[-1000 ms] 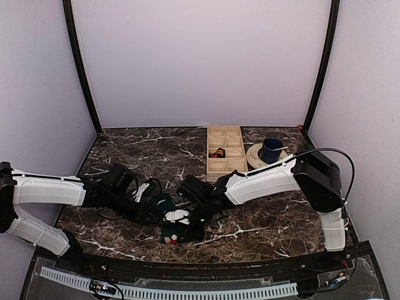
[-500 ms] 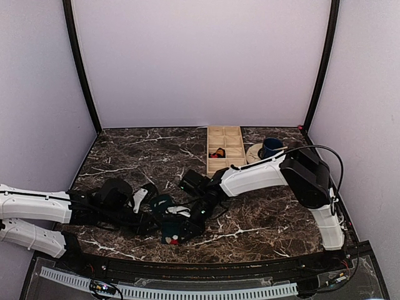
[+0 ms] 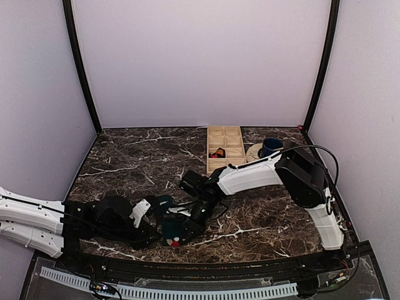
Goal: Roll the socks
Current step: Roll the sock at the center of the board.
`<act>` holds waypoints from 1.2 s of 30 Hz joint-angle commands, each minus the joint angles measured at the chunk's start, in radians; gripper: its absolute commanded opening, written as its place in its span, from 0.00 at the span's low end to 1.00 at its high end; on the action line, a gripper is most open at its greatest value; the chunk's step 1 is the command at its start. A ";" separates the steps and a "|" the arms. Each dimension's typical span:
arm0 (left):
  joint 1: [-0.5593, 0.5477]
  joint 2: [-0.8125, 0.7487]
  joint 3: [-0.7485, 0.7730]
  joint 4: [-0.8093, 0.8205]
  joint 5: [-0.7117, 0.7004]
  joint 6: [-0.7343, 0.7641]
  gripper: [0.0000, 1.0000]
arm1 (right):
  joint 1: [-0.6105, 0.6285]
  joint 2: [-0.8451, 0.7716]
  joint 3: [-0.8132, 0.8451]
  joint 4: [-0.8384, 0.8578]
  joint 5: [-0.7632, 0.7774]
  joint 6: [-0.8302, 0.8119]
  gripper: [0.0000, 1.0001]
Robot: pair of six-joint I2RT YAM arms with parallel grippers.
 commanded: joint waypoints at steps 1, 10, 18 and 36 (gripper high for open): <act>-0.079 0.062 0.020 0.006 -0.073 0.078 0.35 | -0.007 0.034 0.023 -0.051 -0.003 0.005 0.04; -0.177 0.243 0.114 -0.005 -0.136 0.203 0.40 | -0.007 0.053 0.056 -0.089 0.000 -0.008 0.03; -0.196 0.273 0.139 0.020 -0.186 0.297 0.42 | -0.007 0.056 0.060 -0.099 -0.003 -0.010 0.03; -0.201 0.455 0.207 0.016 -0.238 0.329 0.41 | -0.007 0.056 0.059 -0.122 -0.021 -0.029 0.02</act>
